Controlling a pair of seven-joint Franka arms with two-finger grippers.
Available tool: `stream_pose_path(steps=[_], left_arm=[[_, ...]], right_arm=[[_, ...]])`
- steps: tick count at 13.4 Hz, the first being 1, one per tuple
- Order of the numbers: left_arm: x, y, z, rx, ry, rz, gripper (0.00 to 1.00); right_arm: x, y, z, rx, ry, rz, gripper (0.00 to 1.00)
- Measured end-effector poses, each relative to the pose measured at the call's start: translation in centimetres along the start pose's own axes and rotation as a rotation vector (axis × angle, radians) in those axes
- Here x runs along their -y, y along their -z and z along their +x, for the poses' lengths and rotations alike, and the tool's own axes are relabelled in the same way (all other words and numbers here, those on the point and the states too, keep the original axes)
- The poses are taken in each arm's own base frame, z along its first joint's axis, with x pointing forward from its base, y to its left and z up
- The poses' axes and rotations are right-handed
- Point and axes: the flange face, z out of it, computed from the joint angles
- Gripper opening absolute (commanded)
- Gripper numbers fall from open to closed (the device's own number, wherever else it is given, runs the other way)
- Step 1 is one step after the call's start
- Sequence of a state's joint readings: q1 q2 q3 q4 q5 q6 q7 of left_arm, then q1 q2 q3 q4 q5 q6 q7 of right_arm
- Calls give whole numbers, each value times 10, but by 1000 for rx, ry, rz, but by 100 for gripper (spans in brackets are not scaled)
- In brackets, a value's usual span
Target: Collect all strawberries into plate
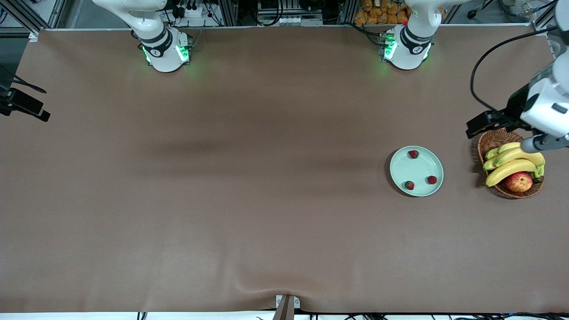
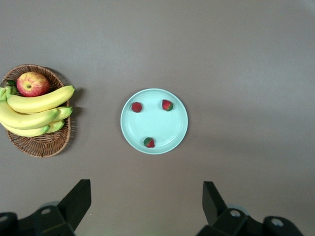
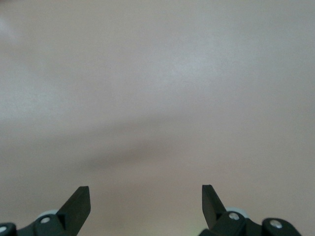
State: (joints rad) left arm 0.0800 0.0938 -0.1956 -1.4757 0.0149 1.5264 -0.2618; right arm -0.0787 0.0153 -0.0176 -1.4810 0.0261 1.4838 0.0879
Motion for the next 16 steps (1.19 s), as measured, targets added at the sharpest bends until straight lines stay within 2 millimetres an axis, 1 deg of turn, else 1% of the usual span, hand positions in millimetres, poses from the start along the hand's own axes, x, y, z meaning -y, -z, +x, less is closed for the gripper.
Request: stream_pose_path(steps=[2, 5, 6, 16], left_arm=[[8, 1, -6, 2, -9, 4, 100], [30, 3, -3, 1, -68, -12, 100], [35, 3, -2, 3, -77, -19, 100], [34, 5, -3, -4, -84, -22, 100]], right_arm=[[0, 0, 0, -3, 0, 0, 100], [0, 0, 0, -3, 0, 0, 100], [0, 0, 0, -3, 0, 0, 100], [0, 0, 0, -3, 0, 0, 100]])
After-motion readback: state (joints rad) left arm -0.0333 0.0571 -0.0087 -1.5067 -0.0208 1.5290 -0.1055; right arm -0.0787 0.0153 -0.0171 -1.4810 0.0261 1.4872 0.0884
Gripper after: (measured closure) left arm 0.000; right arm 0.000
